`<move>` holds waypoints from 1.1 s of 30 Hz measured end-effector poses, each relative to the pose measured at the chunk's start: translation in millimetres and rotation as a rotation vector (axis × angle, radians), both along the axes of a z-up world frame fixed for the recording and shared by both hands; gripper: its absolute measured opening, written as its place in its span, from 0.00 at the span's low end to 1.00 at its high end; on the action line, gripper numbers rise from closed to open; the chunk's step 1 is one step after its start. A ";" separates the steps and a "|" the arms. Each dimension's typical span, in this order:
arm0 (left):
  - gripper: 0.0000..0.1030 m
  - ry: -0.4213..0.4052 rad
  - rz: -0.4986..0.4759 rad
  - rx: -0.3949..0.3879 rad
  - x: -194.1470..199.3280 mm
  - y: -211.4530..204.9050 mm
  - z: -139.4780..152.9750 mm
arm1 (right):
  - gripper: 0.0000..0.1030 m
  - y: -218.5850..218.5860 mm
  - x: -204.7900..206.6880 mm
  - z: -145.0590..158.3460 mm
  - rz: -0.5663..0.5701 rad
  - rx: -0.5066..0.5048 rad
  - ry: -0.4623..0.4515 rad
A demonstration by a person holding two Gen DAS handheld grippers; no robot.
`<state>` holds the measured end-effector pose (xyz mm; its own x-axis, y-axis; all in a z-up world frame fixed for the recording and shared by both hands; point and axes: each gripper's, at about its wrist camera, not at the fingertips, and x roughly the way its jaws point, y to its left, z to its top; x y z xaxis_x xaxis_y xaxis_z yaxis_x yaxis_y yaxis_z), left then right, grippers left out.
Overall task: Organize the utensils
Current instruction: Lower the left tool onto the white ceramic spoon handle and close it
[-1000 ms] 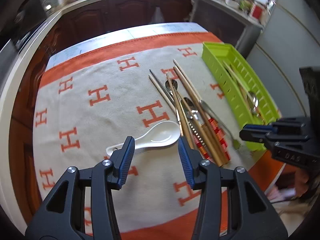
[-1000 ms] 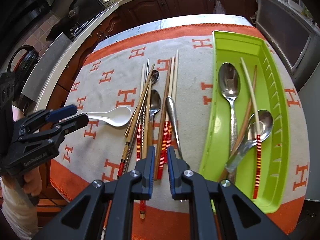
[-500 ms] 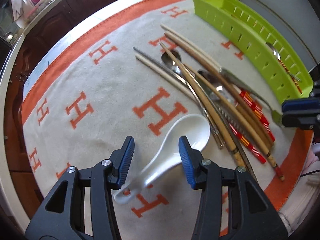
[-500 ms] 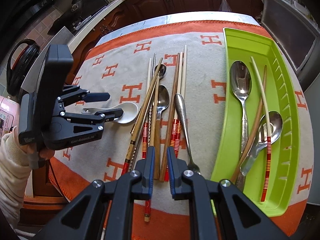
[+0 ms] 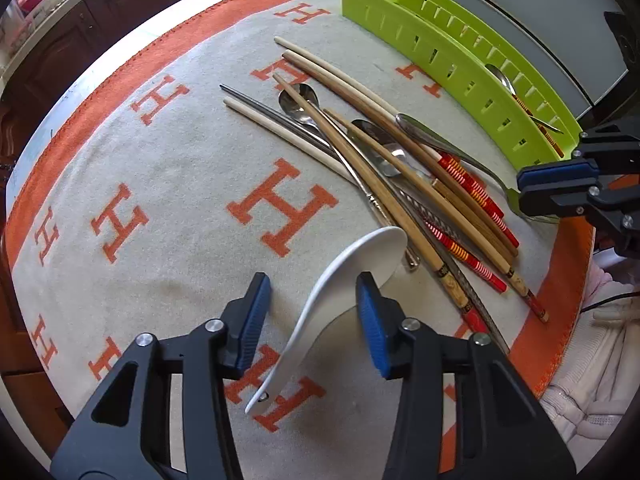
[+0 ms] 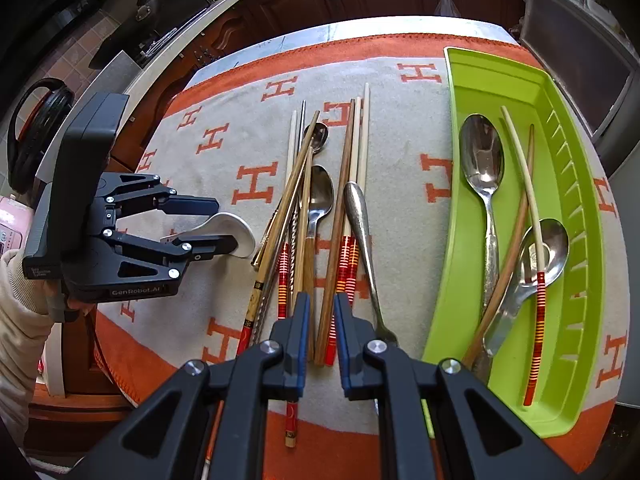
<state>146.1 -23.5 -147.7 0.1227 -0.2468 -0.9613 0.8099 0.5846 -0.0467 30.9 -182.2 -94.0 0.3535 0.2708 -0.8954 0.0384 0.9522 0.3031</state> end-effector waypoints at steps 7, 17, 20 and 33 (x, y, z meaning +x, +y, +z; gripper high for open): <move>0.13 -0.038 0.039 0.013 -13.8 -3.1 3.5 | 0.12 -2.8 3.1 -1.6 -0.013 0.021 0.002; 0.07 0.006 0.299 -0.051 -17.6 15.7 3.6 | 0.12 -1.8 15.5 -7.1 -0.021 0.114 0.026; 0.06 0.022 0.371 -0.036 -19.8 19.3 5.9 | 0.12 6.7 12.4 -9.7 0.001 0.125 0.029; 0.04 0.088 0.726 -0.180 -34.7 64.5 3.5 | 0.12 29.6 6.9 -26.7 0.039 0.137 0.056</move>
<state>111.4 41.0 -144.2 0.2388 -0.2872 -0.9276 0.2125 0.9476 -0.2387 37.7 -152.5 -120.7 0.2911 0.4046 -0.8669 0.0229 0.9030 0.4291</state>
